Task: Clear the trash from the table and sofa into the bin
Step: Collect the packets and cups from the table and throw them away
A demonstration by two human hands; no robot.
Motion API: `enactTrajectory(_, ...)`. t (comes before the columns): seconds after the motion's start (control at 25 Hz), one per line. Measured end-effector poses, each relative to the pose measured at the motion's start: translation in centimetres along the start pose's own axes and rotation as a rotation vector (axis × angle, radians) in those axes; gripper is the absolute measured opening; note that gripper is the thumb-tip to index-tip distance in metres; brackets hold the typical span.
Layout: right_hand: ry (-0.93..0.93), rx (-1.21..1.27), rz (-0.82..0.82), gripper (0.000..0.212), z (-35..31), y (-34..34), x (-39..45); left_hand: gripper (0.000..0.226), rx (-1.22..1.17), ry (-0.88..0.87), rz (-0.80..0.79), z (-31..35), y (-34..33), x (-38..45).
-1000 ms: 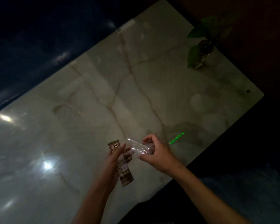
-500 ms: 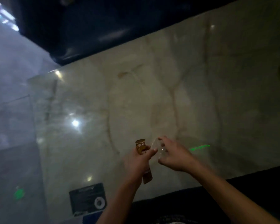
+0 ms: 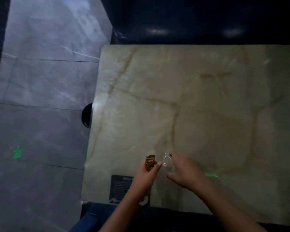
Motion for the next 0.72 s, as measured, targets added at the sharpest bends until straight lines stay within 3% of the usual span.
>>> enactTrajectory(0.08, -0.008, -0.032, -0.012, 0.072, -3.0, -1.7, 1.5, 0.025, 0.185, -0.079, 0.090, -1.1, 5.0, -0.5)
enactTrajectory(0.16, -0.035, -0.048, -0.071, 0.079, -5.2, -3.3, 2.7, 0.045, 0.453, -0.117, 0.171, -2.5, 9.6, -0.8)
enactTrajectory(0.28, -0.102, -0.092, -0.152, 0.083, -6.7, -5.0, 3.2, 0.045, 0.723, 0.005, 0.237, -4.8, 14.0, -0.7)
enactTrajectory(0.36, -0.118, -0.079, -0.144, 0.083, -6.7, -5.3, 3.1, 0.034, 0.780, 0.044, 0.216, -5.8, 15.2, -0.4)
enactTrajectory(0.72, -0.111, -0.101, -0.156, 0.073, -7.7, -3.8, 4.0, 0.027, 0.894, 0.073, 0.216, -6.3, 15.4, 1.0)
Point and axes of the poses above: each hand's wrist, its own x-axis towards the middle knuckle, its own y-axis out of the back of the hand, z = x × y, the point moved 3 cm from there along x, towards the middle knuckle, and after that the axes turned 14 degrees about -z, right-handed, at the moved point
